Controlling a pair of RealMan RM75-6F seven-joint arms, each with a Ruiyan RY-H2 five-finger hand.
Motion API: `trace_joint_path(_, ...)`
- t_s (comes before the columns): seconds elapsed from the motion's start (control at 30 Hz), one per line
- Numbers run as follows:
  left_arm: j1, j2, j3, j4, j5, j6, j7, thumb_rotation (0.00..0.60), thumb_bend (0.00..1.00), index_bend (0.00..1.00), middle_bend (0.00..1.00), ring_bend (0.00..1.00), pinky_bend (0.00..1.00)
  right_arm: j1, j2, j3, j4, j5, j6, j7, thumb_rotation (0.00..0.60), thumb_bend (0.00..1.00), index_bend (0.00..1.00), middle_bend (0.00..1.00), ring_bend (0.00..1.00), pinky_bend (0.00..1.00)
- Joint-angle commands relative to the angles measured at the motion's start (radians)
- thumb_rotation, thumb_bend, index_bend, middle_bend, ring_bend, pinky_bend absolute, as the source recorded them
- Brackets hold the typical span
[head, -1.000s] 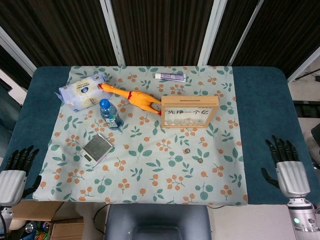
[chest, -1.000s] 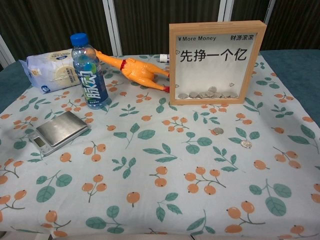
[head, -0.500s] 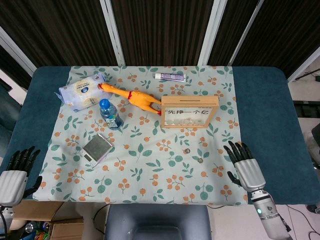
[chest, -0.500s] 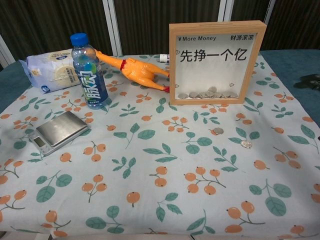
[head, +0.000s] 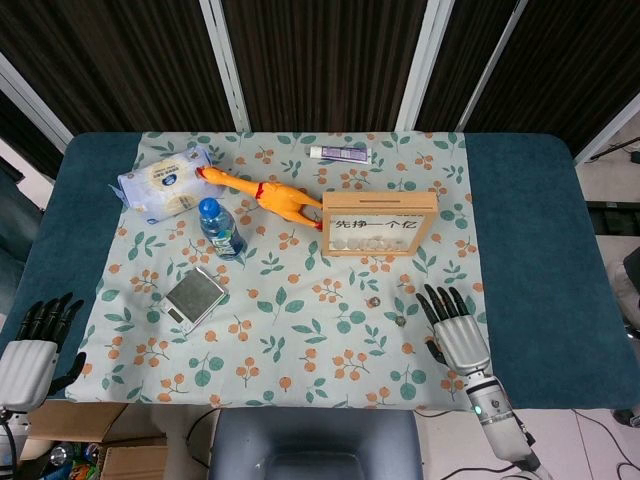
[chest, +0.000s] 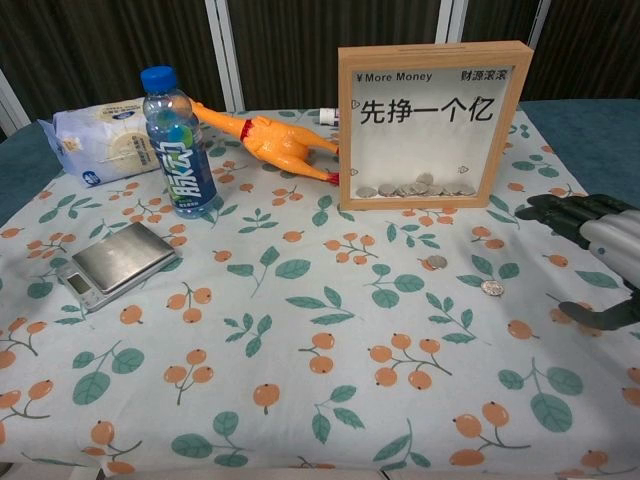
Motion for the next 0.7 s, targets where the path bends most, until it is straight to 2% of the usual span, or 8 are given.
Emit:
trace_joint_path(0.03,-0.001,0.001,0.000,0.004,-0.001,-0.002,-0.003,0.600,0.41,0.00,0.00,0.00,0.00,0.024,-0.055,0.007,0.061,0.001,-0.009,0.021,0.600,0.47,0.20,0.00,0.00,0.00)
trace_joint_path(0.3,-0.002,0.002,0.000,0.016,-0.006,-0.006,-0.018,0.600,0.41,0.00,0.00,0.00,0.00,0.050,-0.141,0.007,0.182,-0.006,-0.007,0.076,0.600,0.47,0.45,0.00,0.00,0.00)
trace_joint_path(0.53,-0.002,0.000,0.001,0.024,-0.007,-0.007,-0.026,0.600,0.41,0.00,0.00,0.00,0.00,0.066,-0.177,0.007,0.237,-0.022,0.011,0.125,0.600,0.47,0.51,0.00,0.00,0.00)
trace_joint_path(0.7,-0.003,0.000,0.001,0.027,-0.008,-0.008,-0.029,0.600,0.41,0.00,0.00,0.00,0.00,0.077,-0.189,0.008,0.253,-0.025,0.014,0.125,0.600,0.47,0.52,0.01,0.00,0.00)
